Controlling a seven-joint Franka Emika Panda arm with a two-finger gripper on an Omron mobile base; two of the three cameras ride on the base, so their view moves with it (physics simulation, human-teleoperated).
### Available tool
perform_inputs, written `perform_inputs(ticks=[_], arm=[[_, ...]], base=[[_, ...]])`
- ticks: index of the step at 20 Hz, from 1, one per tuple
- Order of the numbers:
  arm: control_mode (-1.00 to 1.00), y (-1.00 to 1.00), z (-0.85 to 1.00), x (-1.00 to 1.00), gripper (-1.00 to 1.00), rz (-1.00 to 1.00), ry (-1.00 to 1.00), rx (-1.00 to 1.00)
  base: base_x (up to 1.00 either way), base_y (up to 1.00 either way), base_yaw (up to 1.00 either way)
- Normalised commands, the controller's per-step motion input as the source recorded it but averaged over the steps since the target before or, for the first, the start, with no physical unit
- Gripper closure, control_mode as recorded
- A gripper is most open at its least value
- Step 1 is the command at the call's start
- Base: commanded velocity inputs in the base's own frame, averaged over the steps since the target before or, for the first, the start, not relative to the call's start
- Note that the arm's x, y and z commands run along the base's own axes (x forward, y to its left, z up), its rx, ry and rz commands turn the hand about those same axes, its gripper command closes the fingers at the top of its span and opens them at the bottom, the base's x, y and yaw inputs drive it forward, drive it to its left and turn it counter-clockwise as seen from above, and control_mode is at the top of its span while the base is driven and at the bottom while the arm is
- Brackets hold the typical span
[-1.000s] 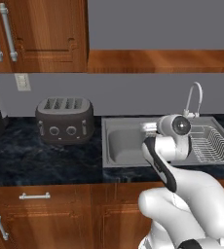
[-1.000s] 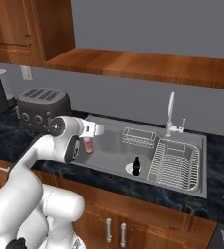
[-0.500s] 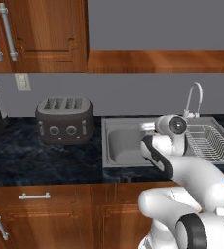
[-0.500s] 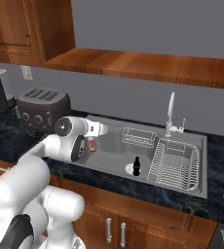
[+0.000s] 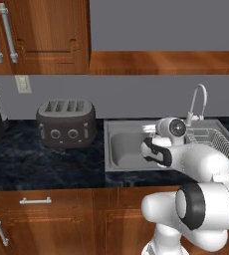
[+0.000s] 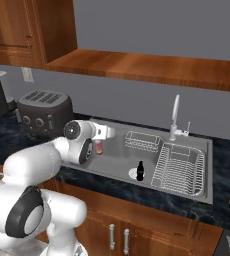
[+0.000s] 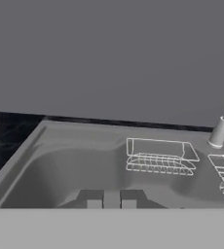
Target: Place the large bottle from the dining counter next to the other large bottle outside the sink, and place the small bottle from the dining counter next to the other small bottle inside the sink.
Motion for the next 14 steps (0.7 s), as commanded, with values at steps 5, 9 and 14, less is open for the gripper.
perform_inputs(ticks=[5,9,14], arm=[[-1.00,-0.03,-0.29,0.04,1.00,0.00,0.00,0.00],[-1.00,-0.10,-0.21,0.21,1.00,0.01,0.00,0.00],[-1.00,-0.14,-0.21,0.34,1.00,0.01,0.00,0.01]], base=[[0.00,0.00,0.00],[0.00,0.00,0.00],[0.00,0.00,0.00]])
